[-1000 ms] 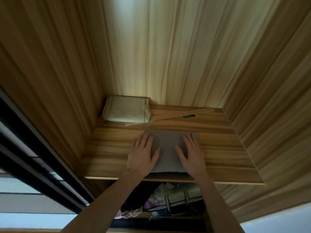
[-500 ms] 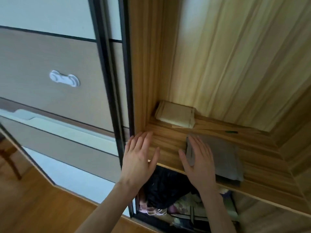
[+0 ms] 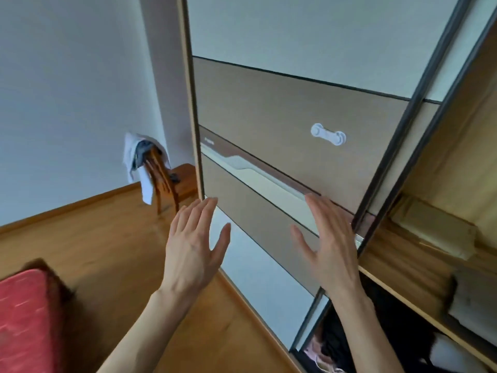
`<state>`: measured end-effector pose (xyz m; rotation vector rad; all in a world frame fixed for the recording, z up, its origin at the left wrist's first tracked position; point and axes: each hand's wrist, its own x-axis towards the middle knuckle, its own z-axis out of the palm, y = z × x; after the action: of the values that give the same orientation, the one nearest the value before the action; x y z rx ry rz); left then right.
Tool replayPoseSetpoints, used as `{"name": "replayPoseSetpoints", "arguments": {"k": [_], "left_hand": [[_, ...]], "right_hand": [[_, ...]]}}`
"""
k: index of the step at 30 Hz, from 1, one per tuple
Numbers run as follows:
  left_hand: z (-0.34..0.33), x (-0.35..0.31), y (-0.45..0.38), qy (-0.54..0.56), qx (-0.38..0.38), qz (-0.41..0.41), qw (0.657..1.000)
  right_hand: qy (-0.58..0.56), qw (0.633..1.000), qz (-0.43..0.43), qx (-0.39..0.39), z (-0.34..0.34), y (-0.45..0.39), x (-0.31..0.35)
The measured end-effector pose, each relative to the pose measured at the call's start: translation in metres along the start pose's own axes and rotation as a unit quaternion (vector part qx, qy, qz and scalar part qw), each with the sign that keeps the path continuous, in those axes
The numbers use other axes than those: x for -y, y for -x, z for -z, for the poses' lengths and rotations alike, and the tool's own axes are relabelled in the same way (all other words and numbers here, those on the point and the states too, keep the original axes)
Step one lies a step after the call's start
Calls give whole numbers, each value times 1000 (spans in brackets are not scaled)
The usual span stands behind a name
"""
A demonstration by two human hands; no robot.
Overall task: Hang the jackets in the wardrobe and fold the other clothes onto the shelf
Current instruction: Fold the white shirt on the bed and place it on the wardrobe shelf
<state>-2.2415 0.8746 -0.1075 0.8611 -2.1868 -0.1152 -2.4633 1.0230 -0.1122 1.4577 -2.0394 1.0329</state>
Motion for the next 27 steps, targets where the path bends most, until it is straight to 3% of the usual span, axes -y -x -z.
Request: {"name": "replayPoseSetpoints", "arguments": {"k": [6, 13, 27], "left_hand": [[68, 91, 1, -61, -57, 73, 994], [92, 188, -27, -120, -85, 125, 981], [73, 334, -167, -161, -113, 188, 962]], "right_hand": [[-43, 996, 66, 36, -73, -52, 92], [-79, 986, 138, 42, -169, -125, 160], [-120, 972, 181, 93, -357, -290, 202]]}}
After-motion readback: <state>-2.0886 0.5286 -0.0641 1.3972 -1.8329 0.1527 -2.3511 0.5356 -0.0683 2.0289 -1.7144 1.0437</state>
